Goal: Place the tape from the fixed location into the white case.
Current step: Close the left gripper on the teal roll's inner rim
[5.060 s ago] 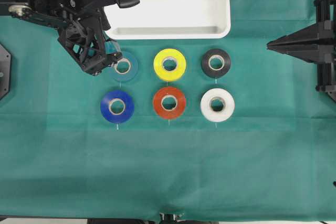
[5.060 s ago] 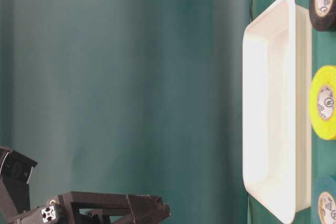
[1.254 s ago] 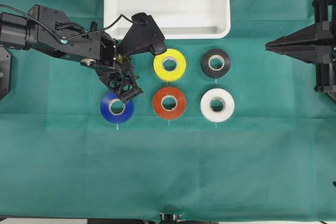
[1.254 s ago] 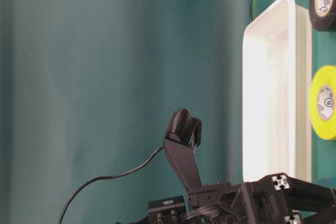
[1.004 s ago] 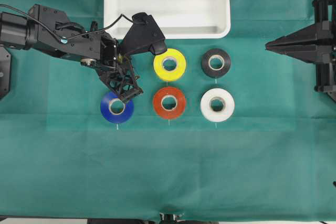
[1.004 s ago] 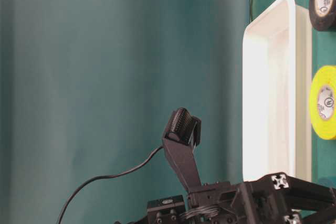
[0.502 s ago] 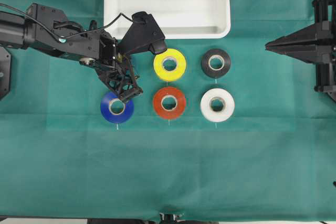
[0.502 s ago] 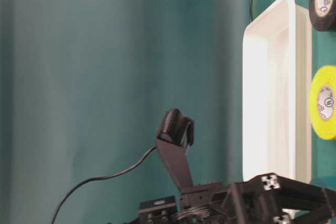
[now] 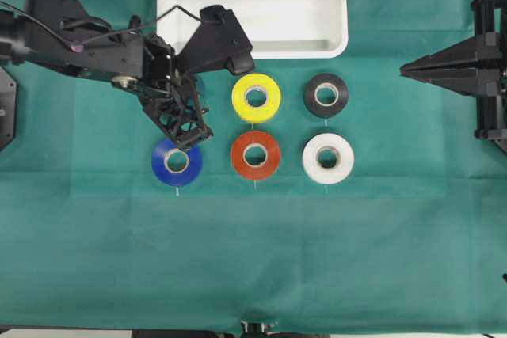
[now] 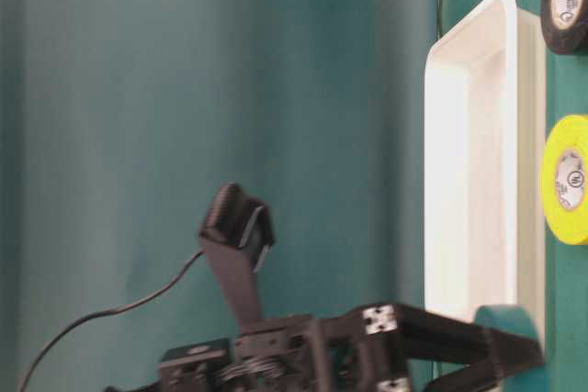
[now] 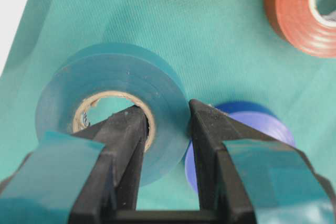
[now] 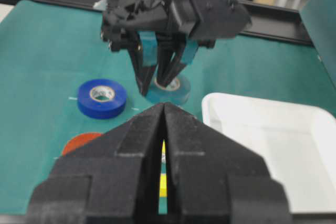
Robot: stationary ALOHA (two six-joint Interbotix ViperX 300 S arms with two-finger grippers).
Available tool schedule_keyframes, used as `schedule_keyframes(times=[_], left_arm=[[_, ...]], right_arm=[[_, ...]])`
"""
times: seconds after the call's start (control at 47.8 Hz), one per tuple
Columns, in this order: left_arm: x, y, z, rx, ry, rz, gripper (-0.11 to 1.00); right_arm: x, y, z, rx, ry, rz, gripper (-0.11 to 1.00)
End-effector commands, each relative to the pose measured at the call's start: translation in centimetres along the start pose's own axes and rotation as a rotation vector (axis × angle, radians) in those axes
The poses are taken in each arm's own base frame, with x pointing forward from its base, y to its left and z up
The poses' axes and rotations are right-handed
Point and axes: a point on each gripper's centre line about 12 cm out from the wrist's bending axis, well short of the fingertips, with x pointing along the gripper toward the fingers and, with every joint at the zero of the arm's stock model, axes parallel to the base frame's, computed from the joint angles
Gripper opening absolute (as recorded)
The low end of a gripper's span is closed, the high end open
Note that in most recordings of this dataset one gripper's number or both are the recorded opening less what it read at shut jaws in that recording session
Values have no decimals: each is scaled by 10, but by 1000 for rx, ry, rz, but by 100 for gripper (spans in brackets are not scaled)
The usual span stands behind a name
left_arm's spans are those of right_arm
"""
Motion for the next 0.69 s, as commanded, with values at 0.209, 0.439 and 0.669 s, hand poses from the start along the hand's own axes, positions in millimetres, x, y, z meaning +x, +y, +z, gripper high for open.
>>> schedule_keyframes(times=[0.209,0.439,0.669], left_arm=[[-42,-6,11,23,-68,-29,22],[-75,-8,16,46,-109,-49,22],[-111,-7,16,52,-120,-45,22]], right_arm=[[2,0,13,-3,-26,0,0],[2,0,15,-3,-25,0,0],[3,0,16,-6,-25,0,0]])
